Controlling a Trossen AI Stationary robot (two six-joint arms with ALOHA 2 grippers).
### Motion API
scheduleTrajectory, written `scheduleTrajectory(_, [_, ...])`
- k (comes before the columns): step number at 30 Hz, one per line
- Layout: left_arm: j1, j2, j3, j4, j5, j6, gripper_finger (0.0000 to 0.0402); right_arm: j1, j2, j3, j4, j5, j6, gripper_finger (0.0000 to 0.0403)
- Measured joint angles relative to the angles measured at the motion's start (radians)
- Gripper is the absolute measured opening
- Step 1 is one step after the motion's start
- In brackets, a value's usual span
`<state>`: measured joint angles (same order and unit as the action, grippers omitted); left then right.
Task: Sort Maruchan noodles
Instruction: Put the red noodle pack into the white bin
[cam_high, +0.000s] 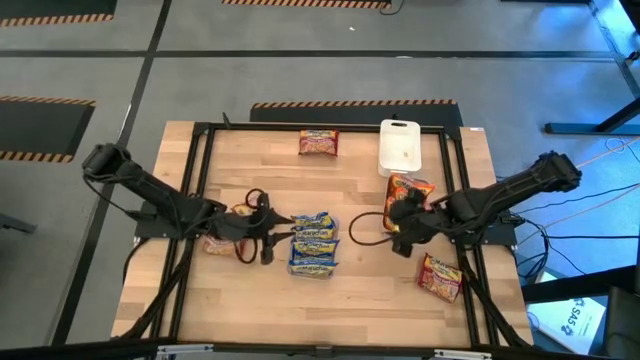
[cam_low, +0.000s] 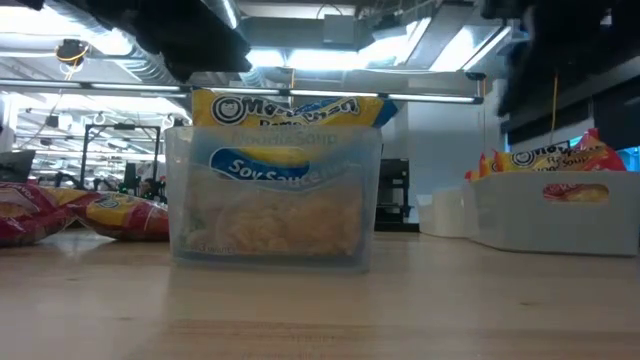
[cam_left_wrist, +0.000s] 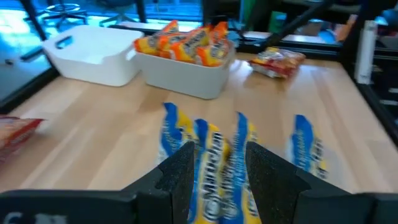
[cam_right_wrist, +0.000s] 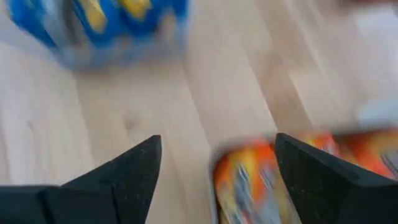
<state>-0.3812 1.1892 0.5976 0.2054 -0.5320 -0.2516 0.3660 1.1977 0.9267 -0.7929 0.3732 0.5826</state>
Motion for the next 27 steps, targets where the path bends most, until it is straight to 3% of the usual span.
scheduleTrajectory(5, [0.084,0.000,0.000,-0.007,0.061,0.075,0.0160,-0.002,0.046,-0.104,0.380,0.069,-0.199,0.0304])
scheduleTrajectory(12, [0.288,0.000,0.001,-0.133,0.219,0.024,0.0210,-0.054,0.125,-0.194,0.826,0.159,-0.549,0.0291])
scheduleTrajectory(18, [0.409,-0.018,0.000,-0.402,0.325,-0.180,0.0208,-0.143,0.206,-0.241,0.972,0.122,-0.613,0.0282])
scheduleTrajectory(22, [0.438,-0.104,0.015,-0.546,0.390,-0.270,0.0207,-0.180,0.251,-0.246,0.993,0.106,-0.600,0.0282])
scheduleTrajectory(27, [0.461,-0.250,0.030,-0.841,0.400,-0.480,0.0206,-0.184,0.278,-0.246,1.039,0.106,-0.590,0.0282])
